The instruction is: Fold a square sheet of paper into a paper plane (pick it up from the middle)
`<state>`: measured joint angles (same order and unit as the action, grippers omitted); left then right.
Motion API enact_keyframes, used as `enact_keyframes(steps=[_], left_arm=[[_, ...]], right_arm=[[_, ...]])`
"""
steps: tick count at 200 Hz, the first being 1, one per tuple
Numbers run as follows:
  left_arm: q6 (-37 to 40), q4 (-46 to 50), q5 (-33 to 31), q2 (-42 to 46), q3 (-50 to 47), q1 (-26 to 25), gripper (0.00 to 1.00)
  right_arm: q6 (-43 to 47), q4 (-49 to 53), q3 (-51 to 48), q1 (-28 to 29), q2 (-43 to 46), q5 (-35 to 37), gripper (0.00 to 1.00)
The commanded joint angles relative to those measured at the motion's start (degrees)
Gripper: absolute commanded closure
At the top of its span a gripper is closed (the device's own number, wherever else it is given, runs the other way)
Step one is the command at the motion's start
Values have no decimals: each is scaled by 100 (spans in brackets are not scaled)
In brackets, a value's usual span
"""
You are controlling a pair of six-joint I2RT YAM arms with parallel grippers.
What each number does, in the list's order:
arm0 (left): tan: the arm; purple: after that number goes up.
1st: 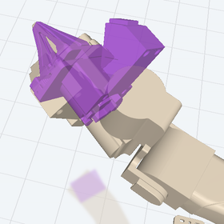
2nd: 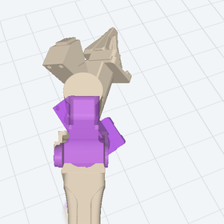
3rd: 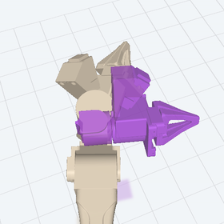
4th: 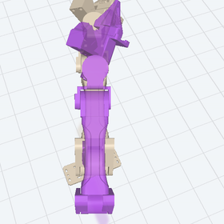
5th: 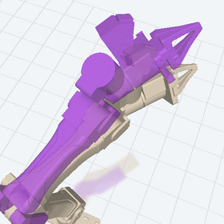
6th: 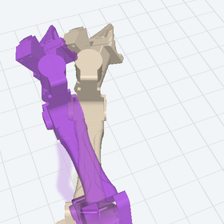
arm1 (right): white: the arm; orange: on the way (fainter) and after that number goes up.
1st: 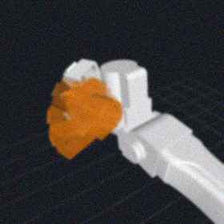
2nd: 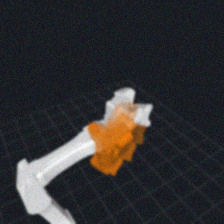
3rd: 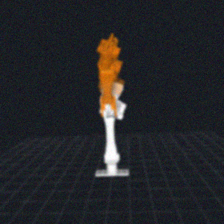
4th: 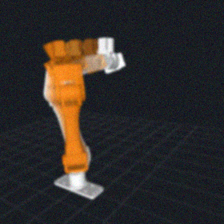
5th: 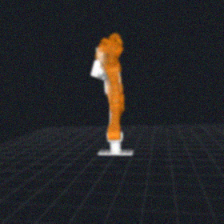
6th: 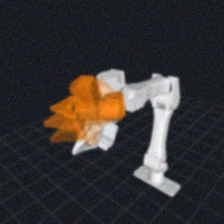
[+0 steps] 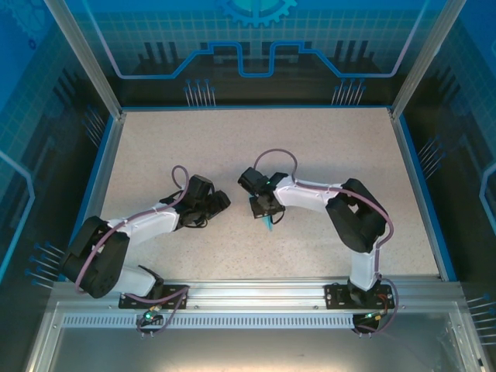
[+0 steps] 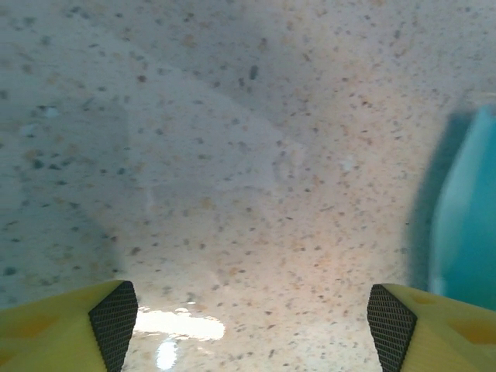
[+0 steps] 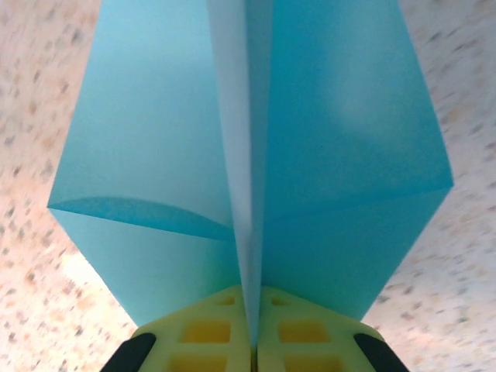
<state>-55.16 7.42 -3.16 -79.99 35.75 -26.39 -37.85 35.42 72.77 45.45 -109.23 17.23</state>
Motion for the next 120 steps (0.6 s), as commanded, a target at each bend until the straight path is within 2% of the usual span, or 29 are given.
enact_keyframes(steps=[1, 27, 51, 120], left_arm=[[306, 681, -471, 288, 190, 49, 13], [519, 1159, -906, 568, 305, 58, 6], [606, 1405, -1116, 824, 328, 73, 3], [589, 1556, -1168, 950, 345, 103, 2]], right_arm=[[357, -79, 195, -547, 213, 157, 95], [748, -216, 388, -1053, -36, -21, 95], [995, -164, 636, -1284, -365, 21, 95], [1029, -1, 998, -1374, -864, 52, 89]])
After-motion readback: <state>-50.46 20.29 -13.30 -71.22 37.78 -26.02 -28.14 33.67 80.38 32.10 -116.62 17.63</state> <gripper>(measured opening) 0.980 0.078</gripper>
